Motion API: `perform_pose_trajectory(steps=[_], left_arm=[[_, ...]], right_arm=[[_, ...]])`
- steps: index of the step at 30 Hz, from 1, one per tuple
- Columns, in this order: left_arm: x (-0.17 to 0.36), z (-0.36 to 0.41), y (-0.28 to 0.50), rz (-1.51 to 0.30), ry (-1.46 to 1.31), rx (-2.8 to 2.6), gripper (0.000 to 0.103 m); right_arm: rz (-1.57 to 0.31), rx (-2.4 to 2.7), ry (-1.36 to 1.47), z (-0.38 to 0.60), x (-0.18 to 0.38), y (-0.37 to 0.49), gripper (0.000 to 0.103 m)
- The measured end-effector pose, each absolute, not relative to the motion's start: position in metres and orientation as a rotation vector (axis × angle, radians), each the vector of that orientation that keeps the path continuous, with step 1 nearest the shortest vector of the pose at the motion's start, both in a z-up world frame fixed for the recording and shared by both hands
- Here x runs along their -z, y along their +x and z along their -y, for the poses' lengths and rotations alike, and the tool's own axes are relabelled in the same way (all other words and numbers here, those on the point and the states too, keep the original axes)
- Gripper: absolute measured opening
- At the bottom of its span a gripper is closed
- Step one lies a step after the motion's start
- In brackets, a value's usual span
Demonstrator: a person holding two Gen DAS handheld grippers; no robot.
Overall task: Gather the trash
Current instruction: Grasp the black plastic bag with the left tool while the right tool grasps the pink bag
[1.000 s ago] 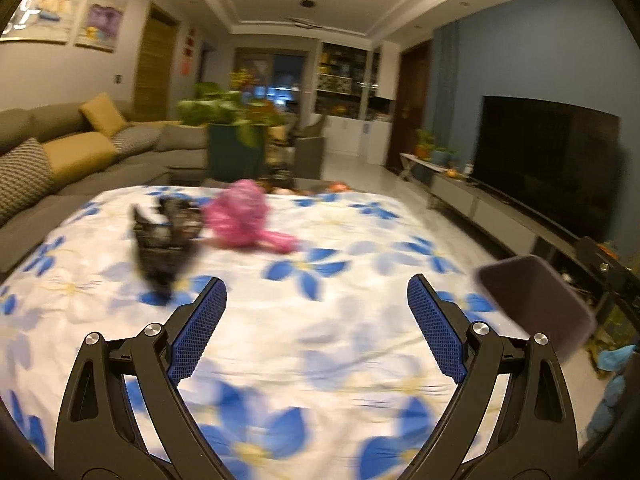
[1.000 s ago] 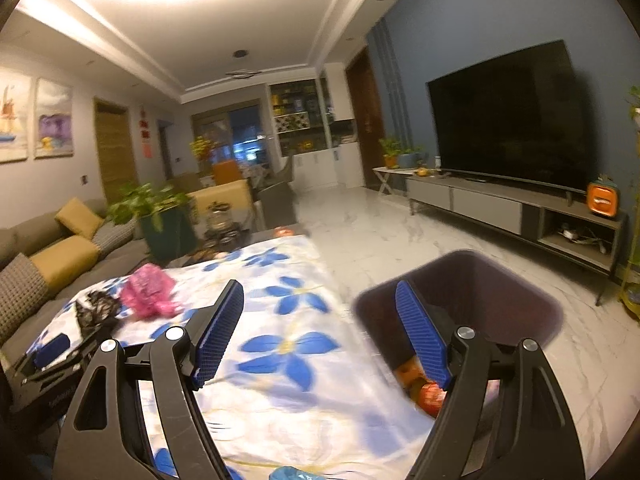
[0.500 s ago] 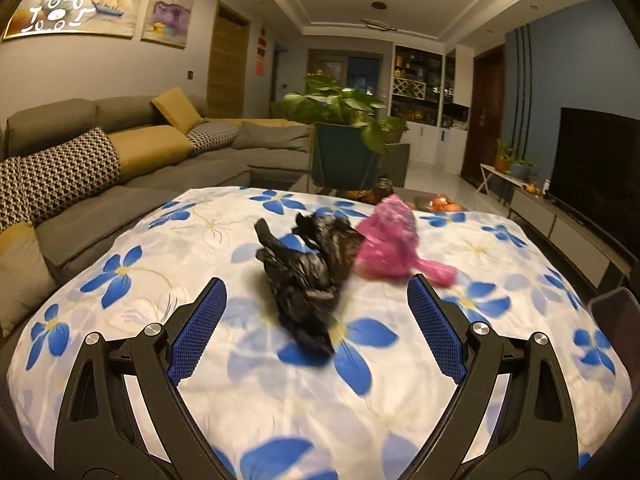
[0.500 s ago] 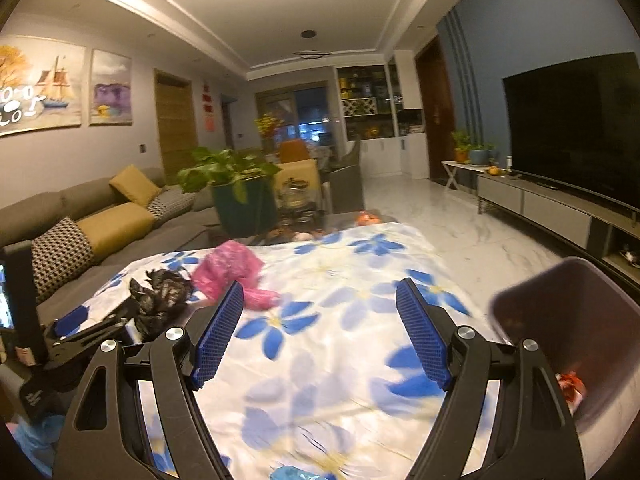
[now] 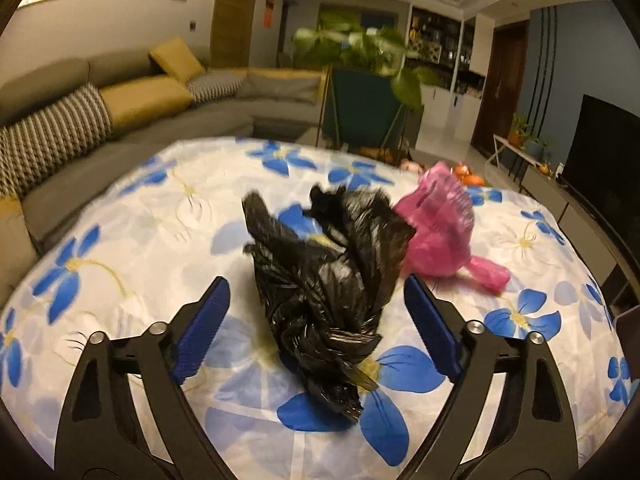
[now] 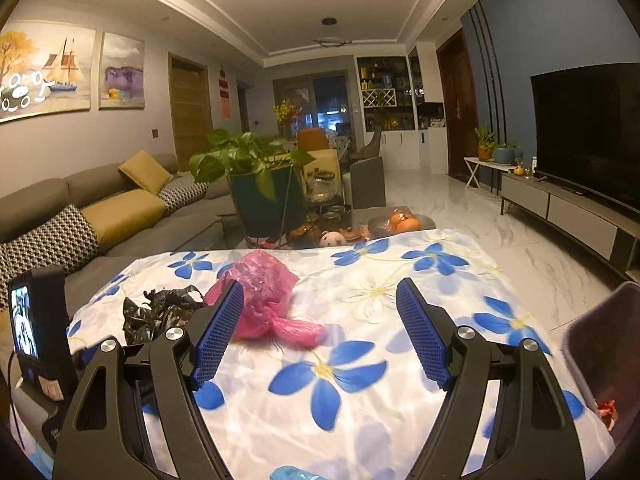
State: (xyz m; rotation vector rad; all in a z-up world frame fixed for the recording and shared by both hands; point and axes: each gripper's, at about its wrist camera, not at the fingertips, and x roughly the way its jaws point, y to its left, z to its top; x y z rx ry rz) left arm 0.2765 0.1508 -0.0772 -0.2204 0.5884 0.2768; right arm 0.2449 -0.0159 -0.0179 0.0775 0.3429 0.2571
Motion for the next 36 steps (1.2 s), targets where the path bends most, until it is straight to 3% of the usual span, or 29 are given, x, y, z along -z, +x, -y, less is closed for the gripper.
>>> perform_pose_trajectory(steps=[2, 4, 9, 16, 22, 27, 36], left_arm=[[0.085, -0.158, 0.282, -0.631, -0.263, -0.246, 0.073], [0.091, -0.163, 0.286, -0.658, -0.293, -0.215, 0.053], [0.096, -0.17, 0.282, -0.642, -0.356, -0.163, 0.04], [0.075, -0.184, 0.24, -0.433, -0.401, -0.284, 0.038], [0.077, -0.178, 0.231, -0.398, -0.382, -0.32, 0.038], [0.08, -0.18, 0.23, -0.402, -0.413, -0.305, 0.038], [0.079, -0.181, 0.234, -0.407, -0.41, -0.302, 0.038]], right_arm=[[-0.364, -0.267, 0.081, 0.008, 0.021, 0.255, 0.077], [-0.376, -0.276, 0.077, -0.002, 0.023, 0.264, 0.077], [-0.413, -0.291, 0.053, -0.027, 0.033, 0.282, 0.077], [-0.434, -0.299, -0.007, -0.059, 0.043, 0.303, 0.077], [-0.463, -0.281, -0.028, -0.08, 0.054, 0.327, 0.076], [-0.516, -0.271, -0.065, -0.09, 0.068, 0.338, 0.06], [-0.518, -0.306, -0.098, -0.095, 0.073, 0.333, 0.011]])
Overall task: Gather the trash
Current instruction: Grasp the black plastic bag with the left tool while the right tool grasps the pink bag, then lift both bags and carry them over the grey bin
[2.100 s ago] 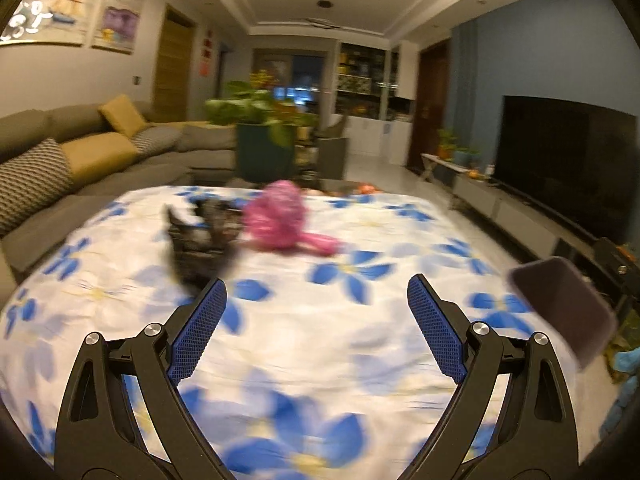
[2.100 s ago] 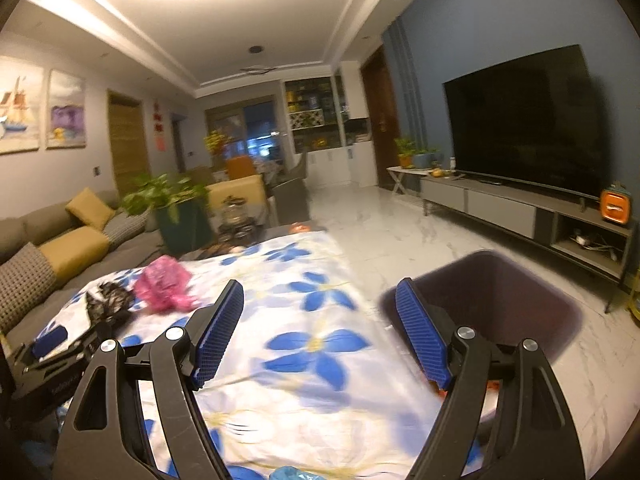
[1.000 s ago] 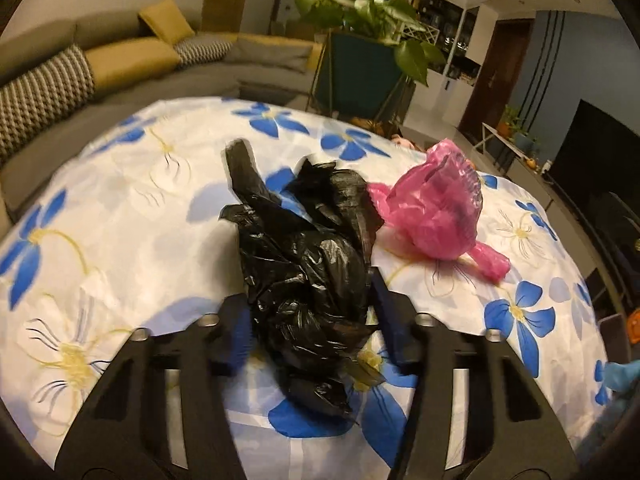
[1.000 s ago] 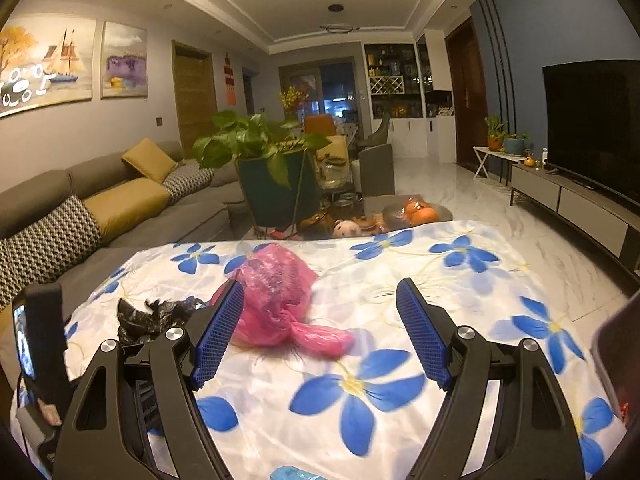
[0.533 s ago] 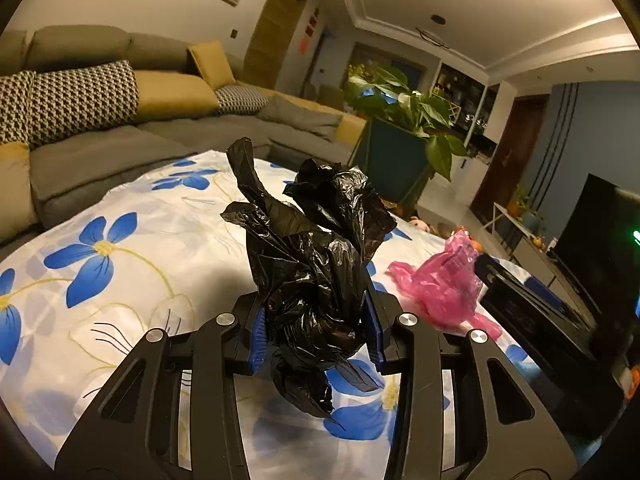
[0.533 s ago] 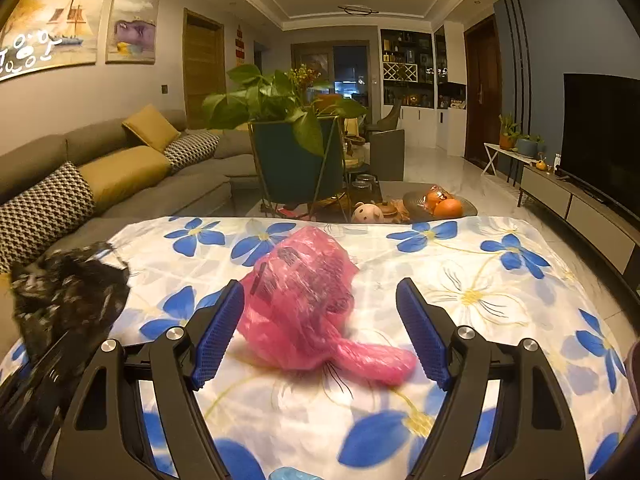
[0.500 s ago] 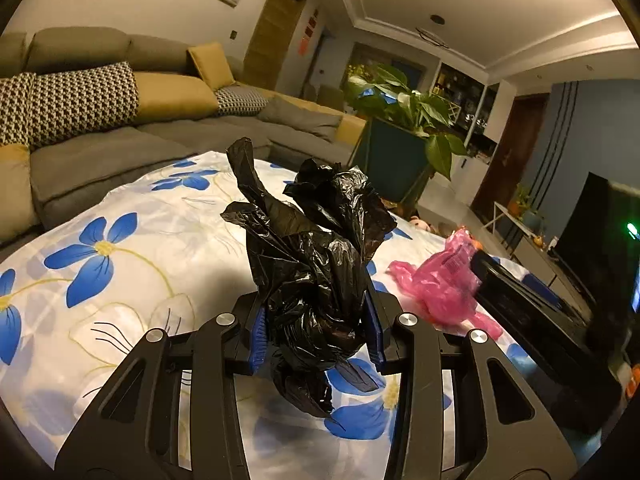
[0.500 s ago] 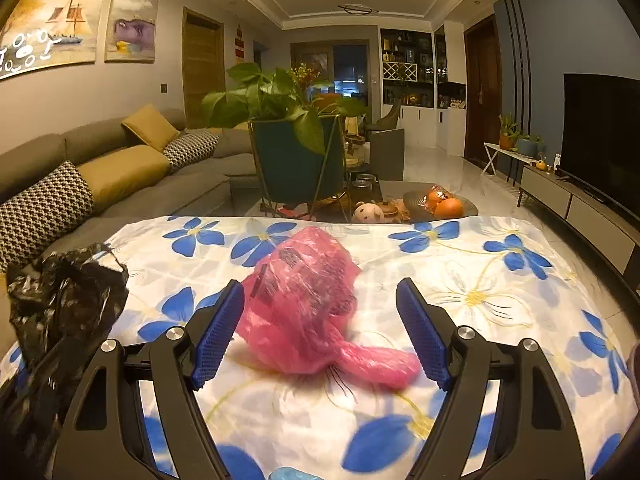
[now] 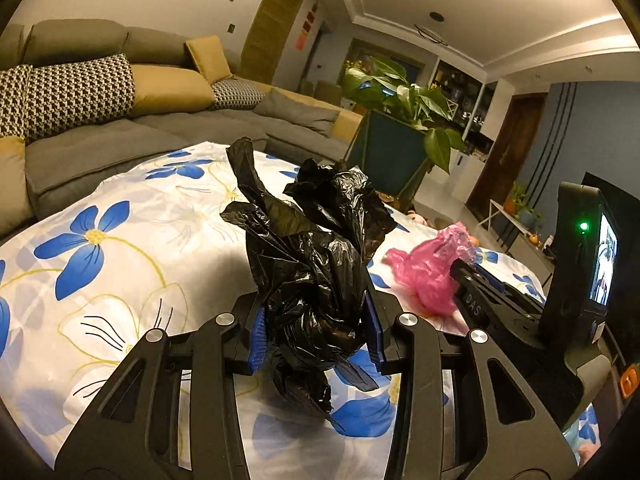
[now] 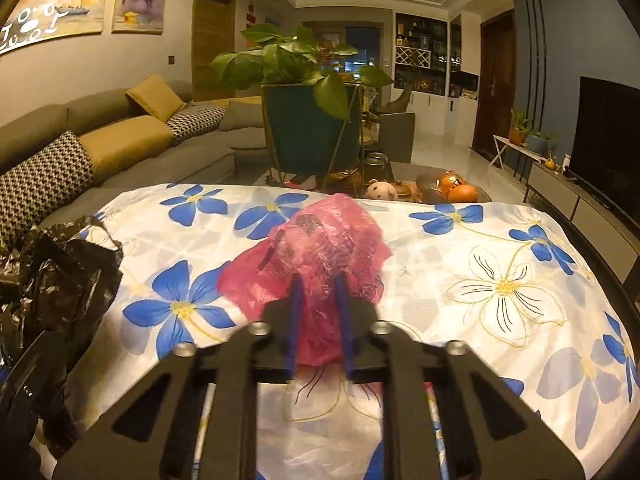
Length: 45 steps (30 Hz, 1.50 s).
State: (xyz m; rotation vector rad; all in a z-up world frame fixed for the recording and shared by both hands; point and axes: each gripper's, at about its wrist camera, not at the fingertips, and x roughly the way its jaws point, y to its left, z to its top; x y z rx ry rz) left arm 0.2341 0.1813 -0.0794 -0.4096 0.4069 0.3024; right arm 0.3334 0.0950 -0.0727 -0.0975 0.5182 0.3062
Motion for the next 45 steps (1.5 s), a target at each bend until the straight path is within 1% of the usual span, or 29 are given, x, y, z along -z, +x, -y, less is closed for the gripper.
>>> perform_pose_trajectory(steps=[2, 8, 16, 21, 26, 32, 38, 45], left_arm=[[0.08, -0.182, 0.235, -0.41, -0.411, -0.303, 0.038], [0.082, -0.188, 0.237, -0.421, -0.431, -0.301, 0.038], [0.078, -0.185, 0.235, -0.428, -0.423, -0.267, 0.038], [0.07, -0.173, 0.213, -0.422, -0.429, -0.226, 0.038], [0.057, -0.133, 0.187, -0.417, -0.39, -0.155, 0.038], [0.039, -0.073, 0.175, -0.407, -0.313, -0.043, 0.038], [0.029, -0.012, 0.172, -0.414, -0.25, 0.066, 0.038], [0.03, 0.061, 0.177, -0.434, -0.188, 0.2, 0.038]], right_arm=[[-0.51, -0.314, -0.102, -0.096, 0.072, 0.33, 0.006], [-0.49, -0.321, -0.073, -0.088, 0.067, 0.322, 0.003], [-0.421, -0.349, -0.056, -0.062, 0.047, 0.279, 0.002], [-0.368, -0.364, -0.066, -0.029, 0.033, 0.234, 0.002], [-0.333, -0.371, -0.05, 0.008, 0.024, 0.192, 0.002], [-0.292, -0.323, -0.055, 0.053, 0.015, 0.15, 0.002], [-0.296, -0.212, -0.031, 0.108, 0.012, 0.133, 0.002], [-0.294, -0.081, 0.002, 0.173, 0.014, 0.122, 0.002]])
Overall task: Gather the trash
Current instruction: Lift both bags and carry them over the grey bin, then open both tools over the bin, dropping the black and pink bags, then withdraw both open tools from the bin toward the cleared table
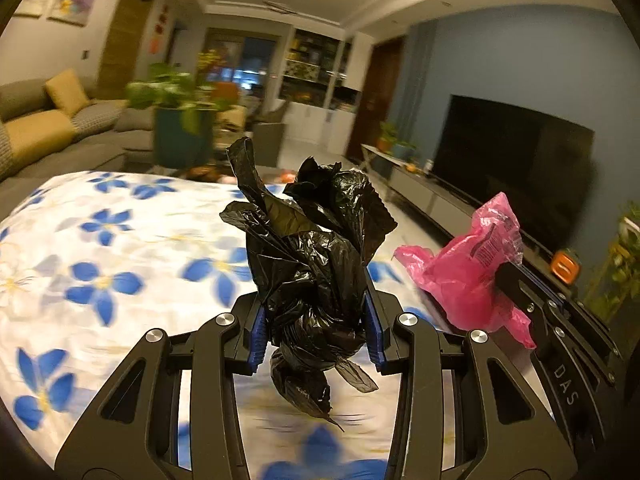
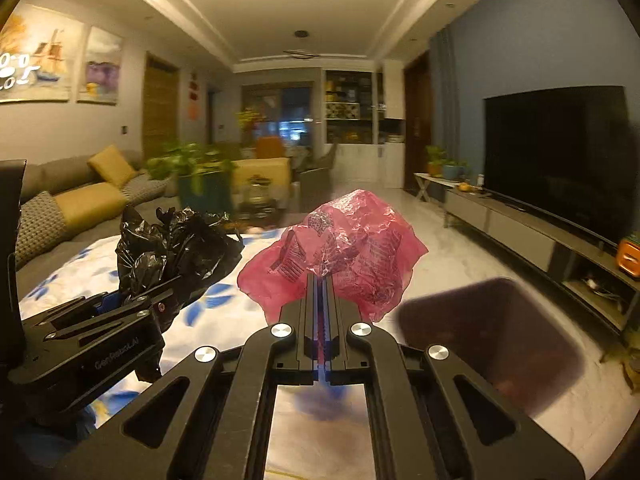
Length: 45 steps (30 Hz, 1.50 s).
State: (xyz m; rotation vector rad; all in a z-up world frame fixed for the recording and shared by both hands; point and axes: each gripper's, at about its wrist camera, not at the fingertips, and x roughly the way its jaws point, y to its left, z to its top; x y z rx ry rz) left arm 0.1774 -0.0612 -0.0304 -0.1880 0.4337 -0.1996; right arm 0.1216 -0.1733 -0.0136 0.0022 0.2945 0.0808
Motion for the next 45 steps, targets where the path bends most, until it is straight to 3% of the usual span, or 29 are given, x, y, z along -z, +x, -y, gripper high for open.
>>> perform_pose_trajectory(steps=[20, 23, 25, 30, 40, 45], left_arm=[[0.043, 0.191, 0.227, -0.431, -0.164, 0.565, 0.04], [0.048, 0.196, 0.233, -0.442, -0.169, 0.616, 0.046], [0.051, 0.2, 0.231, -0.446, -0.16, 0.633, 0.057], [0.055, 0.194, 0.242, -0.449, -0.171, 0.635, 0.067], [0.047, 0.158, 0.209, -0.427, -0.161, 0.471, 0.087], [0.043, 0.133, 0.184, -0.401, -0.122, 0.354, 0.093]], right_arm=[[-0.26, 0.198, 0.11, 0.303, 0.028, 0.125, 0.005], [-0.263, 0.212, 0.131, 0.312, 0.032, 0.128, 0.015], [-0.269, 0.215, 0.152, 0.318, 0.035, 0.126, 0.025], [-0.274, 0.243, 0.184, 0.327, 0.039, 0.122, 0.029], [-0.292, 0.248, 0.165, 0.315, 0.04, 0.104, 0.069], [-0.317, 0.23, 0.15, 0.297, 0.04, 0.089, 0.084]])
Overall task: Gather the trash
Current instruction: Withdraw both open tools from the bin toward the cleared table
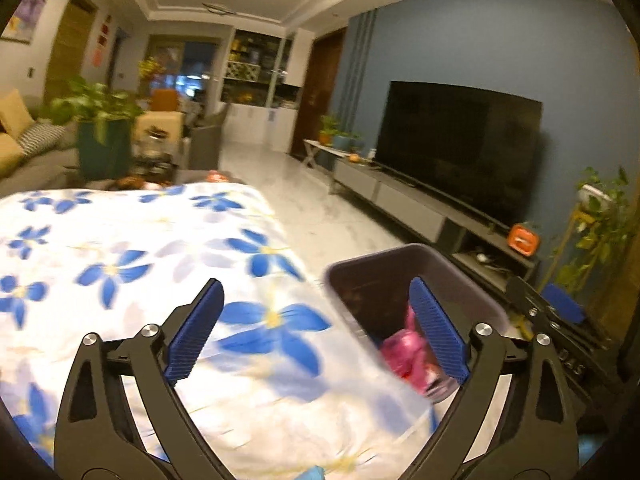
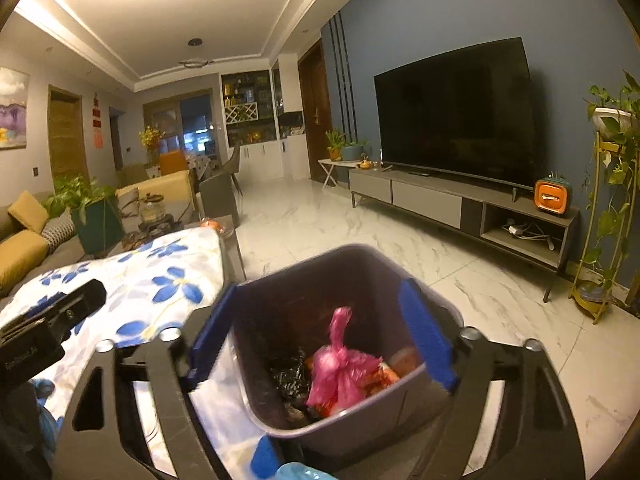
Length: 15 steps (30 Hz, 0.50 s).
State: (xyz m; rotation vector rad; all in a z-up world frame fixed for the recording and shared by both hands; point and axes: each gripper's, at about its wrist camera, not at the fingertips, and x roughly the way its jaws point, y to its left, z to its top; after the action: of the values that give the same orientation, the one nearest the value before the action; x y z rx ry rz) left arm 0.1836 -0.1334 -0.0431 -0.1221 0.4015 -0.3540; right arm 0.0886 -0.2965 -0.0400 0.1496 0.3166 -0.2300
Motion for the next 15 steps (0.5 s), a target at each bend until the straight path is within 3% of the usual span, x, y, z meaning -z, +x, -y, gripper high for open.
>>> perform_pose_trajectory(steps=[15], left_arm=[[0.029, 0.065, 0.094, -0.37, -0.059, 0.161, 0.097]], right_arm=[[-0.324, 0.228, 0.066, 0.225, 0.021, 0.034, 0.096]])
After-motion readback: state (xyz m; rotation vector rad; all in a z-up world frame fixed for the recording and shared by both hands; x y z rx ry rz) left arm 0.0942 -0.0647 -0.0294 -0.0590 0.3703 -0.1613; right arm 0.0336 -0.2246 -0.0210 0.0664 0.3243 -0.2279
